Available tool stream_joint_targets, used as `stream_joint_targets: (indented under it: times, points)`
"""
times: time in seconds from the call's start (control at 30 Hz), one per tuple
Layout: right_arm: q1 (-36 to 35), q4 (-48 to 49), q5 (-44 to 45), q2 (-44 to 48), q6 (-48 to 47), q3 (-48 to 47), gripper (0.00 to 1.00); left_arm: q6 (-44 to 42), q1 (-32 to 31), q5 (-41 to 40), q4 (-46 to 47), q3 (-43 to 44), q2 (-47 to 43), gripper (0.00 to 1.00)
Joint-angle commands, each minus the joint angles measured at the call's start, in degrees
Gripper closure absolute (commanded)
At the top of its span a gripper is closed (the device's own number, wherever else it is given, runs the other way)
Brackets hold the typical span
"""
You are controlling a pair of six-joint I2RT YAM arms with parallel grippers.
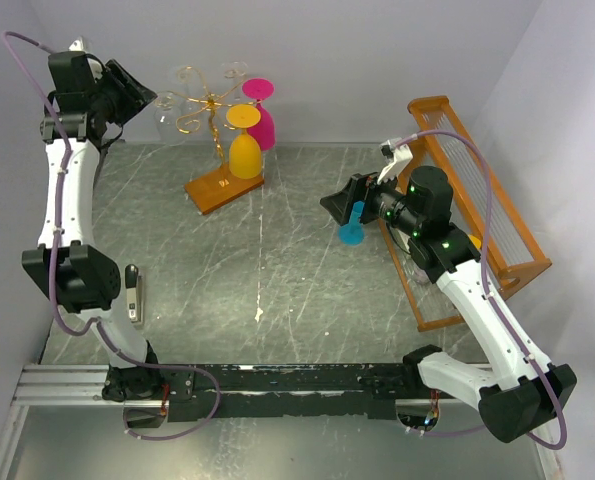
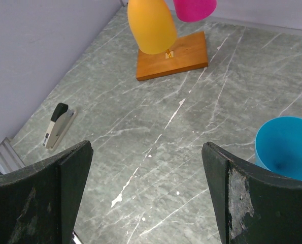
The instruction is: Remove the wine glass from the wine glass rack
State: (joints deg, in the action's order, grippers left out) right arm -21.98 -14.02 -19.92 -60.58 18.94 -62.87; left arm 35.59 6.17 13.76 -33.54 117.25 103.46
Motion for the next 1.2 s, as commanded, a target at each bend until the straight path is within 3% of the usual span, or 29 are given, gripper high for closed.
stream_joint_targets:
  times: [0.0, 1.17]
  points:
    - [-0.08, 0.73, 0.41, 0.26, -0.73, 0.83, 0.1, 0.83, 0.42, 2.6, 3.9, 3.68, 1.1, 0.41]
    - [-0.08, 1.1, 0.76, 0.05, -0.56, 1.66, 0.1, -0.16, -2.22, 1.76, 1.95, 5.84, 6.19, 0.47]
